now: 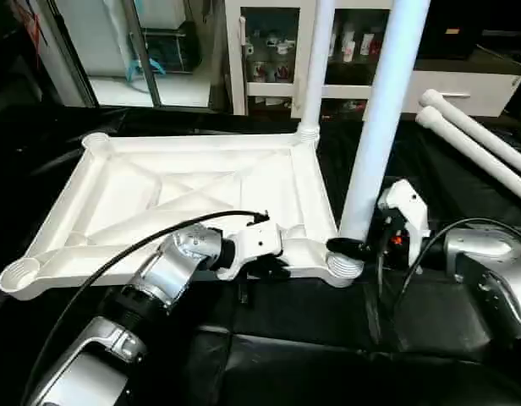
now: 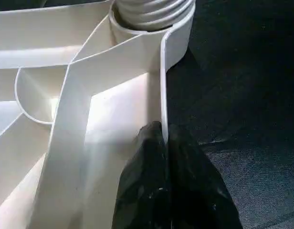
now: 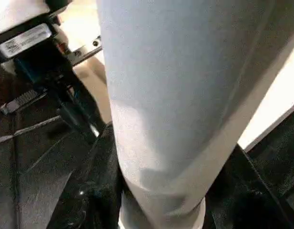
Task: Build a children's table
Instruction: Insert table leg to table base
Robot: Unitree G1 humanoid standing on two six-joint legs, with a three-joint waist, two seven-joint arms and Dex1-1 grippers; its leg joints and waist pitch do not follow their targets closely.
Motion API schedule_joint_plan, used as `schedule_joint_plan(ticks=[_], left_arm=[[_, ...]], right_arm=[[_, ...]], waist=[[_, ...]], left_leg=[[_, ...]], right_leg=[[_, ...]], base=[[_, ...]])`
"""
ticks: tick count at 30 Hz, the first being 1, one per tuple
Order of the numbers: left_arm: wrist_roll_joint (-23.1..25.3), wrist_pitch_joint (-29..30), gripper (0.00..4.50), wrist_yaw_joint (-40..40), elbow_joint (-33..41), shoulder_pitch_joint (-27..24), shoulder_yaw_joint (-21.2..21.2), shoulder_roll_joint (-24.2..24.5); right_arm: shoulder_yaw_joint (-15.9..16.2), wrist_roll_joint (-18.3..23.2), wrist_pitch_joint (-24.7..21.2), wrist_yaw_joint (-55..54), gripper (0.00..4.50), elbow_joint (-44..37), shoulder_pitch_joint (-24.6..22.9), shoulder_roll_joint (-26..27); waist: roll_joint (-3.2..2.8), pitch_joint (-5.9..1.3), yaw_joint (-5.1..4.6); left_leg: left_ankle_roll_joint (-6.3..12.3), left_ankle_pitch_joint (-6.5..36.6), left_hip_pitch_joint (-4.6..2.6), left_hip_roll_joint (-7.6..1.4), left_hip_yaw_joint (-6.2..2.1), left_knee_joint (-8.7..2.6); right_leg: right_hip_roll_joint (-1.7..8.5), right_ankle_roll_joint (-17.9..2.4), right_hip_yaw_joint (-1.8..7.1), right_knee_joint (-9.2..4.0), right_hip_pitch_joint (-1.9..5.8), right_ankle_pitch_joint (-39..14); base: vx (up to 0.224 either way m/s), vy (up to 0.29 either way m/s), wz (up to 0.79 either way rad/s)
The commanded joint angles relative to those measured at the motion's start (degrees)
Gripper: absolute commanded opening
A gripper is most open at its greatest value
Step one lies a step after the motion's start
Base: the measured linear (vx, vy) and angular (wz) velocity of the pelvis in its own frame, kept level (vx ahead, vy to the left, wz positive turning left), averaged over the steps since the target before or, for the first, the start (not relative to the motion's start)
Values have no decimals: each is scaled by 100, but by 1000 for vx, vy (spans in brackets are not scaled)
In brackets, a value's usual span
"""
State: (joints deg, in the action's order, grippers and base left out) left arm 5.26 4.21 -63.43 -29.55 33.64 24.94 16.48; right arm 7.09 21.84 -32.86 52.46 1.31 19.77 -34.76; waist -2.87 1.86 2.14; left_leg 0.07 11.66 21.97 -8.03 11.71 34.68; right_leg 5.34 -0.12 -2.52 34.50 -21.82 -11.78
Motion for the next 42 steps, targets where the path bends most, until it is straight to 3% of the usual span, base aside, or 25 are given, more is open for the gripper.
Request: schedule_joint_plan(ticks=[1, 8, 9, 11, 15, 19, 27, 28, 30, 32, 34, 36, 42], left_arm=[[-7, 83, 0, -54, 33, -101, 86, -6], [-18, 114, 0, -115, 100, -150, 82, 25], [-19, 126, 0, -115, 117, -160, 79, 30], [-19, 136, 0, -116, 133, -170, 75, 35], [-19, 175, 0, -106, 200, -209, 65, 52], [-21, 182, 0, -74, 226, -221, 51, 55], [-23, 187, 0, 15, 218, -208, 7, 28], [-28, 189, 0, 22, 230, -215, -2, 30], [-30, 189, 0, 31, 231, -215, -7, 26], [-30, 182, 0, 44, 222, -210, -16, 22], [-32, 173, 0, 53, 207, -201, -27, 19], [-26, 152, 0, 87, 172, -177, -47, 9], [-19, 106, 0, 137, 85, -120, -74, -11]], right_arm=[[-53, -74, 52, -120, 186, 252, 73, 131], [-103, -33, 104, -109, 186, 685, 273, 313], [-109, -10, 81, -72, 186, 729, 269, 315], [-112, 5, 61, -34, 186, 772, 261, 314], [-203, 22, 96, -35, 186, 978, 178, 384], [-375, 5, 313, -245, 186, 1190, 81, 525], [-841, 269, 501, -629, 186, 1097, -516, 934], [-908, 290, 604, -725, 186, 1065, -685, 1045], [-937, 297, 680, -775, 186, 1048, -775, 1100], [-1049, 319, 857, -934, 186, 1018, -958, 1262], [-1127, 328, 977, -1037, 186, 962, -1098, 1397], [-1160, 300, 1223, -1171, 186, 786, -1353, 1590], [-1058, 77, 1727, -1336, 186, 616, -1689, 1764]], waist=[[84, -308, 5], [78, -295, -31], [135, -291, -45], [98, -291, -31], [113, -301, -24], [108, -288, -37], [94, -288, -31], [65, -287, -29], [90, -276, -44], [36, -272, -40], [59, -274, -53], [19, -271, -46], [11, -275, -54]], left_leg=[[375, 900, -145, -550, -255, -431], [327, 1054, -140, -539, -259, -443], [322, 1085, -137, -539, -252, -447], [302, 1064, -142, -547, -258, -448], [404, 864, -124, -539, -250, -431], [340, 1043, -130, -543, -257, -452], [245, 1218, -149, -548, -259, -484], [221, 1253, -144, -543, -264, -487], [191, 1348, -134, -540, -265, -500], [135, 1444, -139, -541, -276, -513], [87, 1543, -143, -541, -278, -531], [41, 1628, -158, -547, -277, -542], [63, 1642, -142, -541, -277, -564]], right_leg=[[420, -1619, 226, -339, 199, -277], [417, -1583, 224, -363, 201, -511], [412, -1569, 223, -375, 199, -584], [420, -1549, 230, -370, 193, -615], [426, -1580, 229, -345, 201, -361], [417, -1552, 224, -372, 188, -628], [412, -1487, 228, -392, 163, -695], [417, -1474, 232, -393, 166, -719], [419, -1439, 234, -415, 165, -825], [425, -1400, 236, -423, 150, -952], [410, -1350, 234, -435, 146, -977], [410, -1313, 238, -453, 124, -1018], [408, -1299, 230, -451, 135, -836]], base=[[0, 0, 0], [0, 0, 0], [0, 0, 0], [0, 0, 0], [0, 0, 0], [0, 0, 0], [0, 0, 0], [0, 0, 0], [0, 0, 0], [0, 0, 0], [0, 0, 0], [0, 0, 0], [0, 0, 0]])
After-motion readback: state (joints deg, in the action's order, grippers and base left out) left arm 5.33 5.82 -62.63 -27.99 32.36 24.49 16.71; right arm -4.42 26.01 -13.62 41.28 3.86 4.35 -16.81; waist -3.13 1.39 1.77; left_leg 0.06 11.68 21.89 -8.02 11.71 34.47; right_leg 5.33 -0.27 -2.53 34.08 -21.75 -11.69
